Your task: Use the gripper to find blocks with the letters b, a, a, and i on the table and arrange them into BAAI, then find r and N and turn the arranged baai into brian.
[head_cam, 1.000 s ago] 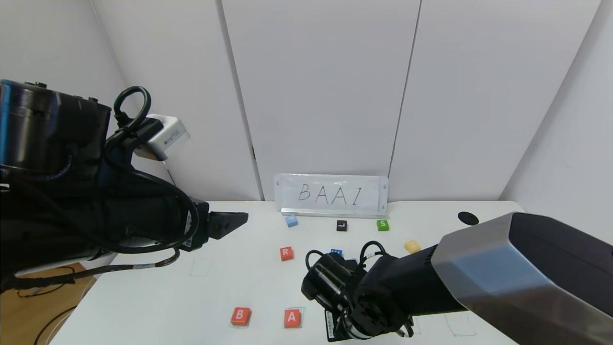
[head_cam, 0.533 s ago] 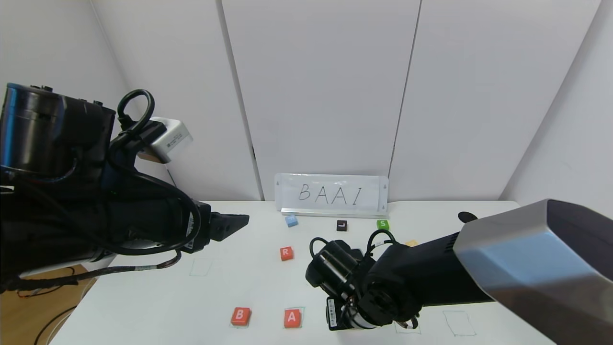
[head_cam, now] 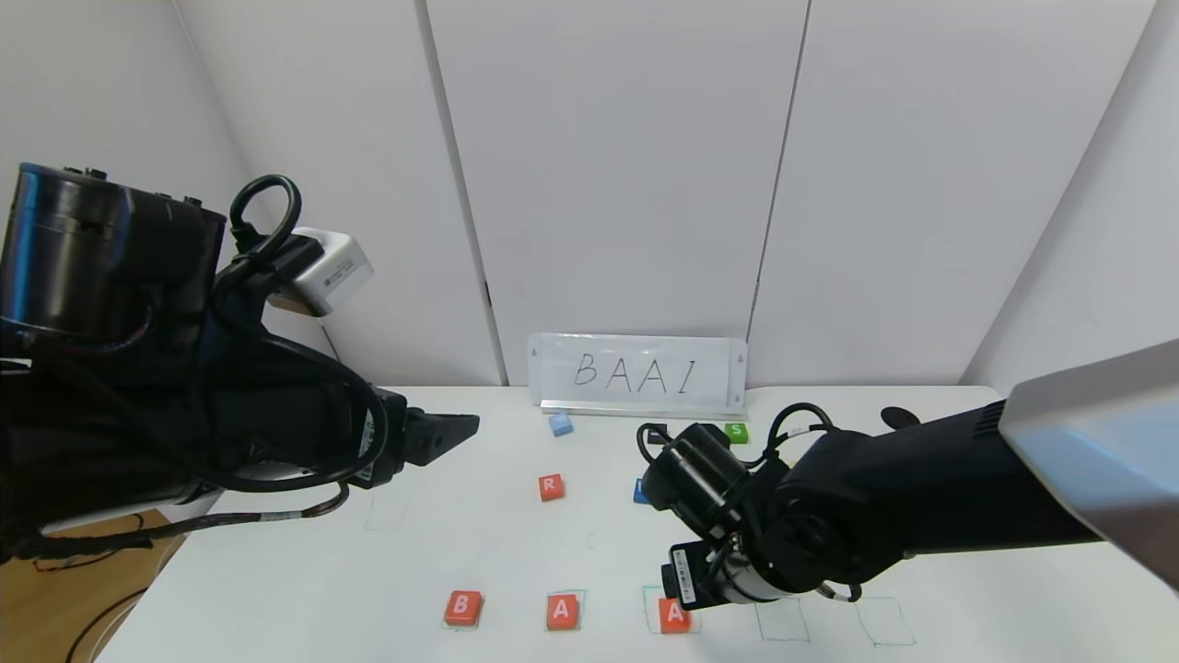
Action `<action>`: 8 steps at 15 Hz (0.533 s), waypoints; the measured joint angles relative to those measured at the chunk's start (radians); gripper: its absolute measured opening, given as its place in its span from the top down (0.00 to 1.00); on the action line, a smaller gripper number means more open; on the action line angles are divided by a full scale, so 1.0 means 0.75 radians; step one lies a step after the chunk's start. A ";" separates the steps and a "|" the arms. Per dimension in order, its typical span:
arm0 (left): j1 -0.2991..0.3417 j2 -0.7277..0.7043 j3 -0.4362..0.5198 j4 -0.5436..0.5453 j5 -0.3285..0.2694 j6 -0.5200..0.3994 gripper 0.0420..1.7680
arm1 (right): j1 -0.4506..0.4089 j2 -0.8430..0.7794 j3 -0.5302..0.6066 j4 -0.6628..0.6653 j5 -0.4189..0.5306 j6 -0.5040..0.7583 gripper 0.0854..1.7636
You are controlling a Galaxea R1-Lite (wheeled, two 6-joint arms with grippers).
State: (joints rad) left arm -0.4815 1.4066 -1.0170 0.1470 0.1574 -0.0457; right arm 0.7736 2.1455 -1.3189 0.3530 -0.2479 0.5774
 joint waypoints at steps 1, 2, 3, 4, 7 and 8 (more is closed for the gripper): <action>0.000 0.000 0.003 0.000 0.000 0.001 0.03 | -0.033 -0.024 0.036 -0.005 0.024 -0.082 0.10; 0.000 0.000 0.005 0.001 0.000 0.002 0.03 | -0.068 -0.046 0.062 -0.007 0.063 -0.126 0.09; 0.000 0.000 0.005 0.000 0.000 0.002 0.03 | -0.102 -0.065 0.080 -0.006 0.091 -0.168 0.08; 0.000 0.000 0.006 0.000 -0.001 0.002 0.03 | -0.132 -0.079 0.097 -0.008 0.108 -0.229 0.08; 0.000 0.000 0.006 0.001 -0.002 0.003 0.03 | -0.223 -0.108 0.142 -0.015 0.170 -0.403 0.06; 0.000 0.000 0.007 0.000 -0.001 0.007 0.03 | -0.245 -0.110 0.147 -0.022 0.185 -0.426 0.06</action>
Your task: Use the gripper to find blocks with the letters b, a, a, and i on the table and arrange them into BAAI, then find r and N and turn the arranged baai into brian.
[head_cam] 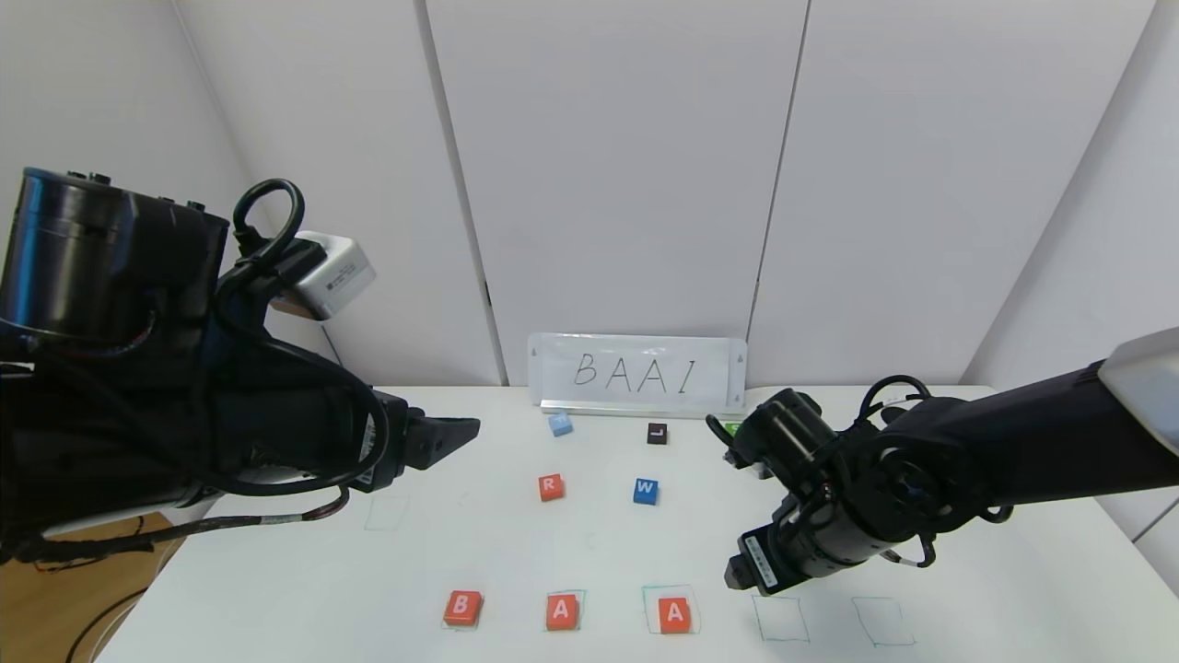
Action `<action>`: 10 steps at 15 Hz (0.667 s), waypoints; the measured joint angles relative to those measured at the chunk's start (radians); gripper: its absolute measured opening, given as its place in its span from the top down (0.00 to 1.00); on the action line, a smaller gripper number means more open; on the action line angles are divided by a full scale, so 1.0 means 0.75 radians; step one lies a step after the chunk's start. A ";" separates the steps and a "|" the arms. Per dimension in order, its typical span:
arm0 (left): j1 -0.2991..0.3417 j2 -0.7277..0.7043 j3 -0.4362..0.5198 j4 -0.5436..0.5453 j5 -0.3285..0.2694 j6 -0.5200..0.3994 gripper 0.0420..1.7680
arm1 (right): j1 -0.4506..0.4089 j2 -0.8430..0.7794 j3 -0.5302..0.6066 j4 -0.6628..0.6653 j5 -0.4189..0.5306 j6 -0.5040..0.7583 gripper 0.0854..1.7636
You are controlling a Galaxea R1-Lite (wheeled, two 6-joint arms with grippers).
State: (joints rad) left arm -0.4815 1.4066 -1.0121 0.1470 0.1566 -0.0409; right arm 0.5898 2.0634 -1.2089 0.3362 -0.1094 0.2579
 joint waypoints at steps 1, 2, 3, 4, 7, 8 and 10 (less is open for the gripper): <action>0.000 0.000 0.001 0.001 -0.001 0.006 0.03 | -0.021 0.002 0.003 -0.017 0.008 -0.044 0.06; 0.000 0.000 0.001 0.001 0.000 0.008 0.03 | -0.041 0.007 0.007 -0.037 0.010 -0.096 0.05; 0.000 0.000 0.002 0.001 0.001 0.008 0.03 | -0.063 0.017 0.013 -0.062 0.011 -0.129 0.05; 0.001 0.000 0.002 0.001 0.001 0.008 0.03 | -0.081 0.032 0.016 -0.091 0.011 -0.144 0.05; 0.002 0.000 0.003 0.000 0.001 0.016 0.03 | -0.119 0.089 0.020 -0.142 0.011 -0.167 0.04; 0.001 0.001 0.007 0.001 0.001 0.021 0.03 | -0.136 0.108 0.018 -0.144 0.011 -0.180 0.04; 0.000 0.000 0.013 -0.001 0.001 0.039 0.03 | -0.165 0.140 0.010 -0.146 0.011 -0.215 0.04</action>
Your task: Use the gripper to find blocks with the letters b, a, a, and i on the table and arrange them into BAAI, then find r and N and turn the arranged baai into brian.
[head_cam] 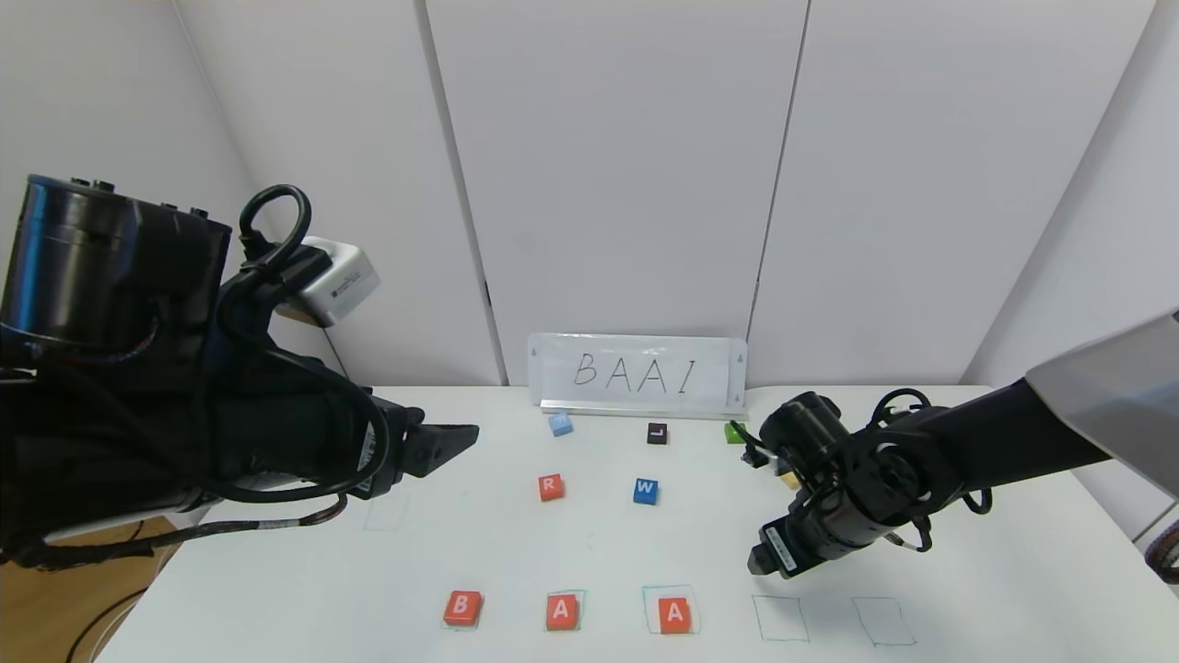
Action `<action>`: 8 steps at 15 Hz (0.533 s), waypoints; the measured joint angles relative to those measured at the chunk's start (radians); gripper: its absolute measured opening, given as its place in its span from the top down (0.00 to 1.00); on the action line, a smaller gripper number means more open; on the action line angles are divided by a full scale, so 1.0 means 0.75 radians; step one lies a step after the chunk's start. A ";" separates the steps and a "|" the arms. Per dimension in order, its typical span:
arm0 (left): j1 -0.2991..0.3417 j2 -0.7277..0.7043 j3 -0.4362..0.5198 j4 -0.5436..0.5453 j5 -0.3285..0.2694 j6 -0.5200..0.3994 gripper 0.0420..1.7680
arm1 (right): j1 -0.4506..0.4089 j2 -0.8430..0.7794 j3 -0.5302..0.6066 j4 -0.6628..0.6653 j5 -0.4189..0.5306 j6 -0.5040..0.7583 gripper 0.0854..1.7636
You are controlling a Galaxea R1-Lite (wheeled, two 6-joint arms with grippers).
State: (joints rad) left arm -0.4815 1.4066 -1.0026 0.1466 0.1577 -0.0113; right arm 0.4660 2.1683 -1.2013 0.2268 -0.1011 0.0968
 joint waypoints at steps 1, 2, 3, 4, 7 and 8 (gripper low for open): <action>0.000 0.001 0.004 -0.001 0.000 0.001 0.03 | -0.009 0.010 -0.002 -0.001 0.001 -0.014 0.04; 0.000 0.001 0.005 -0.001 0.000 0.002 0.03 | -0.017 0.018 -0.004 -0.001 0.002 -0.026 0.04; -0.001 0.000 0.007 -0.001 0.000 0.003 0.03 | -0.022 0.024 -0.004 -0.001 0.002 -0.035 0.04; -0.005 0.001 0.008 -0.001 0.000 0.002 0.03 | -0.029 0.030 -0.005 -0.001 0.003 -0.043 0.04; -0.014 -0.001 0.014 -0.001 0.000 0.003 0.03 | -0.040 0.040 -0.006 0.001 0.065 -0.062 0.04; -0.015 -0.001 0.015 -0.001 0.000 0.004 0.03 | -0.043 0.041 -0.006 0.001 0.072 -0.071 0.04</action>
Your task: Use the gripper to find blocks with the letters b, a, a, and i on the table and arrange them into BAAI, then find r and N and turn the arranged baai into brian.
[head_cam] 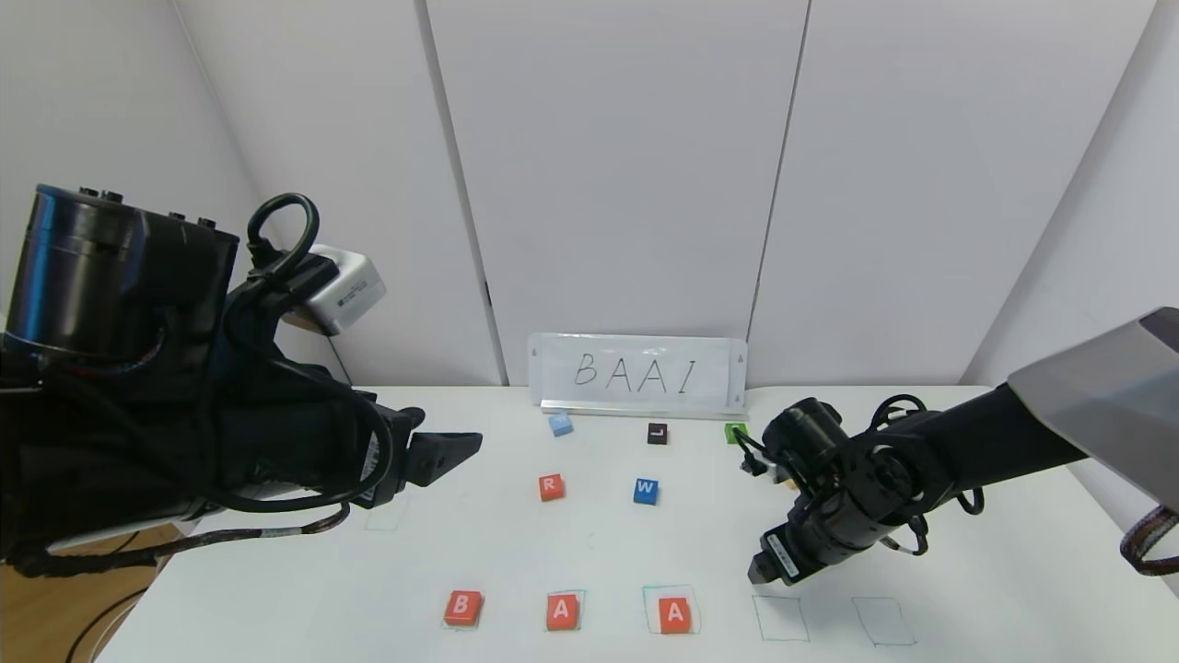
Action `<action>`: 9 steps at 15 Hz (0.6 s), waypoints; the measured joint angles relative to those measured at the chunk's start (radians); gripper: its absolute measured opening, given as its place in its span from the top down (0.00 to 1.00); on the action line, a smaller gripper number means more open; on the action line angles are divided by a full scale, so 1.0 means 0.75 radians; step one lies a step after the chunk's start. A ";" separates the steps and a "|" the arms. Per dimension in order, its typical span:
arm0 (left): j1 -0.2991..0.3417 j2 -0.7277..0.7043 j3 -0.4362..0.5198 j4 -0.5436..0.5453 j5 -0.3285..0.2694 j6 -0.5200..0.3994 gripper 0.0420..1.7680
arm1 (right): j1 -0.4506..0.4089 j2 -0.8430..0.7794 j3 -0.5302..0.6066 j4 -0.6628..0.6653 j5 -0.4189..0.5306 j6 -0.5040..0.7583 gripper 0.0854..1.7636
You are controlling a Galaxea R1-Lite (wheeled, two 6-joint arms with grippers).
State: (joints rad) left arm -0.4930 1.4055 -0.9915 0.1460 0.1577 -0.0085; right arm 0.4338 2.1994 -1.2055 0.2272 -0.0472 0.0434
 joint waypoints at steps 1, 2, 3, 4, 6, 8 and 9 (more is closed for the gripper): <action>-0.001 0.000 0.001 0.000 0.000 0.003 0.03 | -0.001 0.001 0.000 0.000 0.001 -0.015 0.04; -0.001 0.000 0.001 0.000 0.000 0.004 0.03 | -0.003 0.001 0.001 -0.001 0.001 -0.029 0.04; -0.001 0.000 0.001 -0.001 0.000 0.004 0.03 | -0.003 0.001 0.003 -0.001 0.001 -0.045 0.04; -0.001 0.000 0.001 -0.001 0.000 0.004 0.03 | -0.002 0.002 0.007 -0.001 0.002 -0.060 0.04; -0.001 0.000 0.001 -0.001 0.000 0.004 0.03 | -0.002 0.003 0.012 -0.004 0.000 -0.085 0.04; -0.004 0.000 0.001 -0.001 0.001 0.005 0.03 | -0.003 0.005 0.028 -0.074 0.026 -0.092 0.04; -0.008 0.000 0.002 0.000 0.002 0.004 0.03 | -0.003 0.005 0.044 -0.123 0.039 -0.106 0.05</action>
State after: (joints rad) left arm -0.4987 1.4055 -0.9900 0.1460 0.1589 -0.0055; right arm 0.4319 2.2032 -1.1728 0.1347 -0.0177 -0.0357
